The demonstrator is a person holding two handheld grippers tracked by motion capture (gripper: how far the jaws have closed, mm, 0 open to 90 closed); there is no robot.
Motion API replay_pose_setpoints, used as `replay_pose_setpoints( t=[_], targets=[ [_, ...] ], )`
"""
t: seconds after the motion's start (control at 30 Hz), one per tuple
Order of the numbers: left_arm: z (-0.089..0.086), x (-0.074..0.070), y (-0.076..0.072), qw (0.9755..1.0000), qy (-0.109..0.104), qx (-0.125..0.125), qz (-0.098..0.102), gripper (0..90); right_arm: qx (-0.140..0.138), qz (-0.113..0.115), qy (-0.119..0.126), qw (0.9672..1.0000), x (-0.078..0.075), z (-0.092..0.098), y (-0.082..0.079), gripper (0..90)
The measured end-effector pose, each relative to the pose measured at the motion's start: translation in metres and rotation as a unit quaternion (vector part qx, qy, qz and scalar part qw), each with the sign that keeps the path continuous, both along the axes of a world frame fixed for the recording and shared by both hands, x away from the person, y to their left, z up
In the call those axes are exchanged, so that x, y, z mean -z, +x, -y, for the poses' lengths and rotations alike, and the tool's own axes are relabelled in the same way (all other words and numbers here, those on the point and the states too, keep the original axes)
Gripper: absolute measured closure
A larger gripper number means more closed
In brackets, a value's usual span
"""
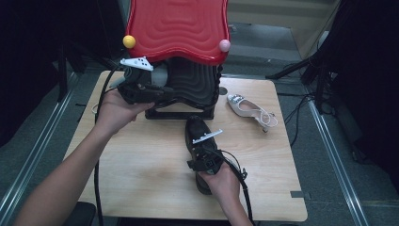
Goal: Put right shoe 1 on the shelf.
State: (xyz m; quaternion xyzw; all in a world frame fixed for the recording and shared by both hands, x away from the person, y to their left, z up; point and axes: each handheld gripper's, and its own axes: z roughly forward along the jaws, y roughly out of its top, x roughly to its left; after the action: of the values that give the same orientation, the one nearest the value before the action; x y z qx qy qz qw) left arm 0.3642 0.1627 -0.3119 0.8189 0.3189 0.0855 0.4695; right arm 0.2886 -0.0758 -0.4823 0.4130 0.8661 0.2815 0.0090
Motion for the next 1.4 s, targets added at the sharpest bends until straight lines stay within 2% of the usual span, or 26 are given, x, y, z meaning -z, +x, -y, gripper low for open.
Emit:
replay_pose_setpoints(
  t=[0.03,0.2,0.3,0.33,0.37,0.57,0.63,0.67,0.77,0.83,0.93,1.03,1.17,1.23,1.33,1.37,1.4],
  targets=[
    [0.0,-0.002,0.002,1.0,0.003,-0.004,0.003,82.9,-0.002,0.001,-0.006,1.0,0.0,-0.001,0.0,69.9],
    [0.0,-0.018,0.014,0.9998,0.014,-0.01,0.009,85.8,0.0,-0.01,0.003,0.9999,0.0,0.002,0.003,77.0],
    [-0.002,-0.026,0.021,0.9998,0.009,-0.013,0.008,86.5,-0.004,-0.016,0.012,0.9998,0.0,0.006,0.005,81.3],
    [-0.002,-0.029,0.023,0.9996,0.015,-0.017,0.015,87.0,-0.004,-0.019,0.023,0.9996,-0.002,0.011,0.006,82.5],
    [-0.002,-0.032,0.025,0.9995,0.018,-0.02,0.017,87.0,-0.004,-0.019,0.023,0.9996,-0.002,0.011,0.006,82.5],
    [-0.007,-0.053,0.031,0.9988,0.012,-0.033,0.034,86.9,0.008,-0.011,0.062,0.998,-0.013,0.034,0.006,85.4],
    [-0.009,-0.058,0.034,0.9987,0.014,-0.036,0.034,87.2,0.006,-0.02,0.081,0.9965,-0.014,0.041,0.008,85.5],
    [-0.01,-0.06,0.035,0.9986,0.014,-0.036,0.035,88.1,0.0,-0.008,0.089,0.996,-0.016,0.046,0.008,85.2],
    [-0.013,-0.067,0.04,0.9985,0.018,-0.033,0.038,88.4,0.003,-0.008,0.097,0.9953,-0.019,0.05,0.007,84.9],
    [-0.016,-0.071,0.046,0.9987,0.014,-0.036,0.034,88.5,0.005,-0.01,0.105,0.9944,-0.023,0.055,0.007,84.5],
    [-0.019,-0.074,0.054,0.9985,0.009,-0.046,0.029,88.4,0.008,-0.012,0.116,0.9931,-0.029,0.062,0.007,84.4],
    [-0.021,-0.076,0.06,0.998,0.009,-0.056,0.029,88.2,0.014,-0.002,0.125,0.9921,-0.039,0.068,0.004,84.3],
    [-0.021,-0.076,0.066,0.9973,0.014,-0.066,0.027,88.3,0.004,-0.008,0.134,0.9909,-0.055,0.075,0.001,83.6],
    [-0.021,-0.076,0.068,0.9972,0.014,-0.069,0.027,88.3,0.003,-0.009,0.13,0.9915,-0.059,0.075,0.0,83.5],
    [-0.021,-0.075,0.07,0.9967,0.018,-0.074,0.028,88.3,-0.006,-0.003,0.127,0.9919,-0.069,0.075,-0.004,83.5],
    [-0.021,-0.075,0.07,0.9965,0.017,-0.076,0.028,88.3,-0.012,0.007,0.134,0.9909,-0.077,0.075,-0.008,83.8],
    [-0.022,-0.075,0.071,0.9965,0.017,-0.078,0.025,88.3,-0.012,0.007,0.134,0.9909,-0.077,0.075,-0.008,83.8]
  ],
)
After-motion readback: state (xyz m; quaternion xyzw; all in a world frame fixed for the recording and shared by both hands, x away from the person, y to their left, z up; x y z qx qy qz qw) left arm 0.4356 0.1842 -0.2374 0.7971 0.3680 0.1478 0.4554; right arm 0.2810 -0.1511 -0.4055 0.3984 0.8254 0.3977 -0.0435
